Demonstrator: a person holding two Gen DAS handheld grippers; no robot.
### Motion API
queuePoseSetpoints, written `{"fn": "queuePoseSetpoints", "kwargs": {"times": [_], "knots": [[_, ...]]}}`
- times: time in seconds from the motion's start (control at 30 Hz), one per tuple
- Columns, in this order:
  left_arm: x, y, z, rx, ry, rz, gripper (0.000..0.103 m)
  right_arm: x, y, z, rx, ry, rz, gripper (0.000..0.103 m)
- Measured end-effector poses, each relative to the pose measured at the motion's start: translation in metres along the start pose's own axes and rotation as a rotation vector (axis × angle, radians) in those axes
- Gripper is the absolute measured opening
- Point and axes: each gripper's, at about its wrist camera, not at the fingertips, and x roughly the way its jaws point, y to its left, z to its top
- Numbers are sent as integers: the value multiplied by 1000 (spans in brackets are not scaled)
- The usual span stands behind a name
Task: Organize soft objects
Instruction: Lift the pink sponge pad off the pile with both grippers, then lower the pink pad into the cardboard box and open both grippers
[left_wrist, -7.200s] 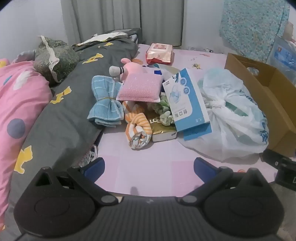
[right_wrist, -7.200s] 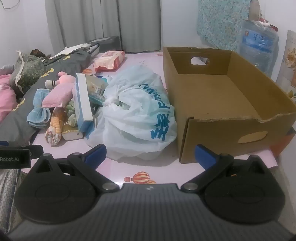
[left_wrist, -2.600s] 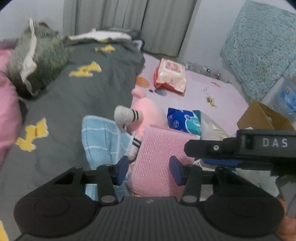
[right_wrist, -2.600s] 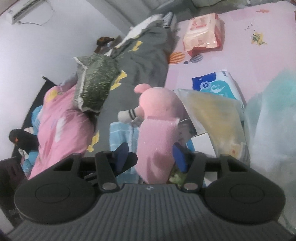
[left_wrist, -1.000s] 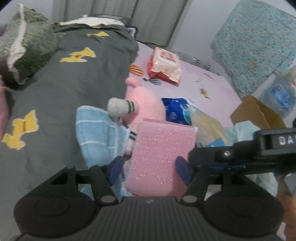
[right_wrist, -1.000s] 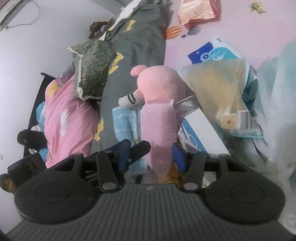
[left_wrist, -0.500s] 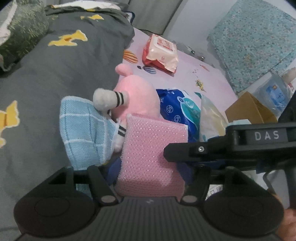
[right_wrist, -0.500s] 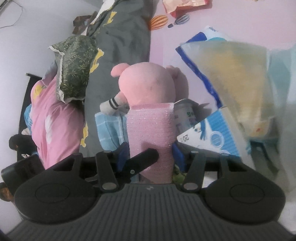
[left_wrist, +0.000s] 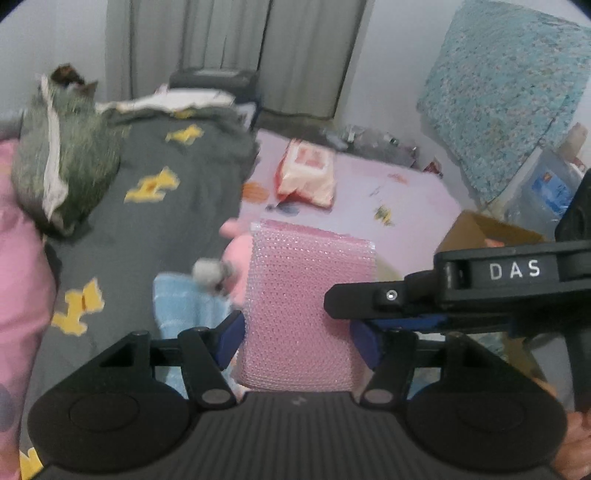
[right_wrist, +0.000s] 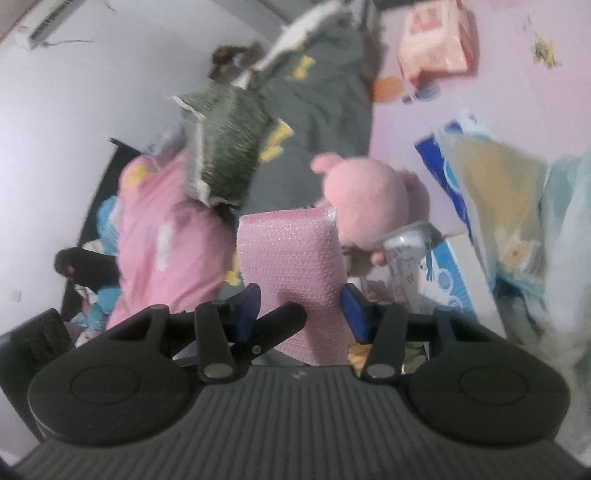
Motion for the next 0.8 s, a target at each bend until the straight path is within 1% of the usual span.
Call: {"fn": "queuePoseSetpoints", "kwargs": {"times": [0.13,0.23,0.33,0.43,0.53,0.63,0.73,0.8], "knots": [[-11,-51,18,63,-32,-31,64,-57,-9,8,-9,-93,25,48],[-3,-98,35,120,-26,-88,64,-107,-31,15,16,-169,15,48],[12,-157,48,196,-9,-153,64,-159,-62,23,55,-242,-25,48],[36,-210,55,261,21,-215,67,-202,-99,29,106,-306,-87,48],[73,-263,62,307,96,-260,67,-235,-141,37,173,-344,-142,49],[108,-304,66,356,161,-269,67,-256,-186,47,266,-349,-171,49],[139,-330,64,386,210,-260,67,-265,-228,56,338,-352,-192,49],[160,-343,63,400,238,-240,67,-265,-253,62,383,-350,-189,49]]}}
